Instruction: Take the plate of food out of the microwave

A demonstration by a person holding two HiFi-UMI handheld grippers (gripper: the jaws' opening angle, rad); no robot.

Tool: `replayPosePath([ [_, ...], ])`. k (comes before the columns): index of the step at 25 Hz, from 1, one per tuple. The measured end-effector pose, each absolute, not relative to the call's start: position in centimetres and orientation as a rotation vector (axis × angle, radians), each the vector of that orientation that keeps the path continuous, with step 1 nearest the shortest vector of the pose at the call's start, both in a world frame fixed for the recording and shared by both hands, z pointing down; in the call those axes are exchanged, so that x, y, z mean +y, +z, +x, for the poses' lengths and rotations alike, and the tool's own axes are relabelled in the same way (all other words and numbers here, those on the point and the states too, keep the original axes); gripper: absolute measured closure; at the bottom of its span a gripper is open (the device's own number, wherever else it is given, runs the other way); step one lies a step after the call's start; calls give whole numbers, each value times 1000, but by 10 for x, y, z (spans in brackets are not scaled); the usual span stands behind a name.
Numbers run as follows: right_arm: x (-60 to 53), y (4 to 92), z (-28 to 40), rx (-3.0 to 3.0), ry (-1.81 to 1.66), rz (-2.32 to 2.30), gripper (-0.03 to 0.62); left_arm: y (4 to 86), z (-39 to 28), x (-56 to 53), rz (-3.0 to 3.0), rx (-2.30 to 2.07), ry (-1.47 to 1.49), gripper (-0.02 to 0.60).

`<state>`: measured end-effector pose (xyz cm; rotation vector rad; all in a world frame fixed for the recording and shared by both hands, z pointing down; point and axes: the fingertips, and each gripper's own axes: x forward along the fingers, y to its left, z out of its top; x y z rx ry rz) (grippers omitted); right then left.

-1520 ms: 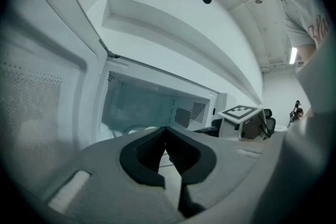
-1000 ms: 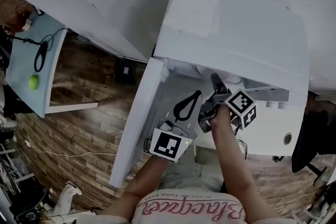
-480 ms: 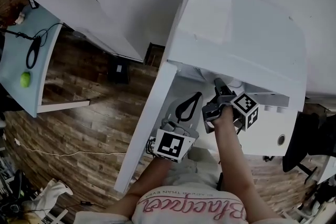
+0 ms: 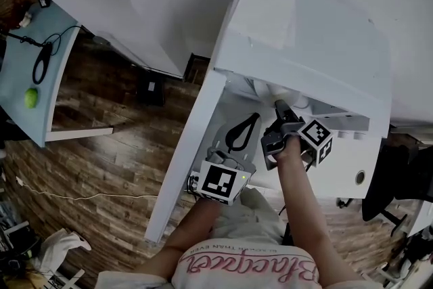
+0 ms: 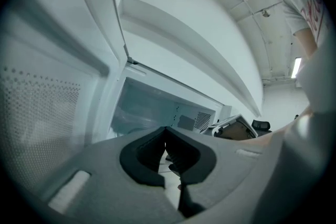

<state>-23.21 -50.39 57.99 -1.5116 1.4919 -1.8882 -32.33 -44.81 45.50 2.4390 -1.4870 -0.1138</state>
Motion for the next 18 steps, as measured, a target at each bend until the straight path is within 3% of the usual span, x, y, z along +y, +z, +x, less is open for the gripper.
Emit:
replayPosePath([
  [4, -505, 574, -231, 1538, -1861, -1483, 540, 453, -319, -441, 2452, -1493, -100, 577],
  [18, -494, 562, -232, 1540, -1763, -1176, 572, 458, -306, -409, 2464, -1499, -77, 577],
])
